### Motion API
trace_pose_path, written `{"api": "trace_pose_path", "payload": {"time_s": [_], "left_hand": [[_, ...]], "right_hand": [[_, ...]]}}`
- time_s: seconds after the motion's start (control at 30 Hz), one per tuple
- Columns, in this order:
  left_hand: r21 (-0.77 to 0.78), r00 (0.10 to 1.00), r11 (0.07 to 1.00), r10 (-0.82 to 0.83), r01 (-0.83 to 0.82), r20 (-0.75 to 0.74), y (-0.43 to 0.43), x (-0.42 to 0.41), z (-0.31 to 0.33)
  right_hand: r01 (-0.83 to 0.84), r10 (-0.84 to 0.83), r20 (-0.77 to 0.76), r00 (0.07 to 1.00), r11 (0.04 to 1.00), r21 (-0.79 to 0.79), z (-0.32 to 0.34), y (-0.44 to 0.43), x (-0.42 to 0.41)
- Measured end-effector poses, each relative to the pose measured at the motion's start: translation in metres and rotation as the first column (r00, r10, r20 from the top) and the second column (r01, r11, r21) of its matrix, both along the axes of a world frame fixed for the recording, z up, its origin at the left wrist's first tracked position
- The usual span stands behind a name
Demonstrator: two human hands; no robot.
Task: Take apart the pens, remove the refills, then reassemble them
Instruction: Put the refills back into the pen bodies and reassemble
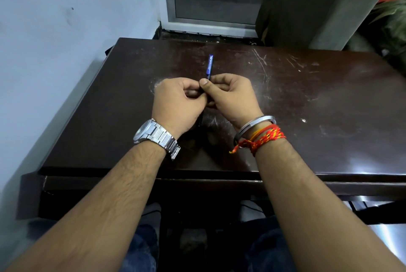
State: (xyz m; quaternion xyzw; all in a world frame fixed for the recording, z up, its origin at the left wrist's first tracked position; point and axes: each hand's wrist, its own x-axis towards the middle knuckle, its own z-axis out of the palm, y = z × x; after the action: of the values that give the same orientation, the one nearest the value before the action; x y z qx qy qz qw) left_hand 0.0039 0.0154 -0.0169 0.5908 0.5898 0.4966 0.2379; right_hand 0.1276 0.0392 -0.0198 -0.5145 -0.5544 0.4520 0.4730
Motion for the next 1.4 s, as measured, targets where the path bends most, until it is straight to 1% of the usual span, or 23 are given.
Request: {"api": "trace_pose_path", "payload": {"time_s": [0.07,0.13,0.2,0.27,0.37,0.47,0.6,0.73,0.8,0.9,1.03,1.27,1.4], "left_hand": [[-0.017,1.0,1.0,-0.005,0.005,0.01,0.0,-0.001,0.0],[-0.018,1.0,1.0,0.019,-0.019,0.003,0.0,-0.001,0.001],[-0.009,0.998,0.998,0.058,-0.058,-0.011,-0.001,-0.002,0.001],[-0.009,0.996,0.996,0.084,-0.084,-0.017,-0.001,-0.002,0.001],[-0.017,0.993,0.994,0.105,-0.106,-0.053,0.0,-0.001,0.001],[-0.029,0.991,0.993,0.11,-0.112,-0.072,0.001,0.001,0.001],[-0.032,0.986,0.993,0.112,-0.117,-0.12,0.001,0.001,-0.001],[-0.059,0.985,0.991,0.113,-0.122,-0.13,0.004,-0.002,-0.003],[-0.074,0.985,0.989,0.114,-0.124,-0.13,0.005,-0.002,-0.004],[-0.076,0.984,0.99,0.111,-0.123,-0.142,0.005,-0.003,-0.005],[-0.082,0.979,0.988,0.114,-0.129,-0.169,0.007,-0.004,-0.007],[-0.086,0.978,0.988,0.113,-0.129,-0.177,0.009,-0.007,-0.008],[-0.079,0.976,0.987,0.126,-0.142,-0.178,0.009,-0.007,-0.008]], "right_hand": [[0.05,-0.05,0.016,0.999,0.999,0.012,0.003,0.002,0.003],[0.158,-0.159,0.035,0.987,0.987,0.023,0.006,0.005,0.013],[0.285,-0.285,0.076,0.955,0.958,0.021,0.009,0.009,0.03],[0.362,-0.359,0.163,0.919,0.932,0.013,0.01,0.012,0.046],[0.388,-0.363,0.375,0.853,0.922,0.01,0.009,0.01,0.063],[0.367,-0.302,0.527,0.794,0.93,-0.02,0.007,0.007,0.069],[0.37,-0.287,0.63,0.722,0.929,-0.002,0.006,0.007,0.069],[0.424,-0.303,0.681,0.667,0.906,-0.012,0.001,0.011,0.069],[0.421,-0.284,0.701,0.655,0.907,-0.026,-0.002,0.013,0.068],[0.408,-0.279,0.721,0.635,0.913,-0.006,-0.005,0.015,0.067],[0.414,-0.294,0.72,0.628,0.91,0.01,-0.007,0.016,0.066],[0.399,-0.278,0.704,0.654,0.917,-0.009,-0.007,0.015,0.066],[0.41,-0.322,0.701,0.636,0.911,0.048,-0.004,0.013,0.063]]}}
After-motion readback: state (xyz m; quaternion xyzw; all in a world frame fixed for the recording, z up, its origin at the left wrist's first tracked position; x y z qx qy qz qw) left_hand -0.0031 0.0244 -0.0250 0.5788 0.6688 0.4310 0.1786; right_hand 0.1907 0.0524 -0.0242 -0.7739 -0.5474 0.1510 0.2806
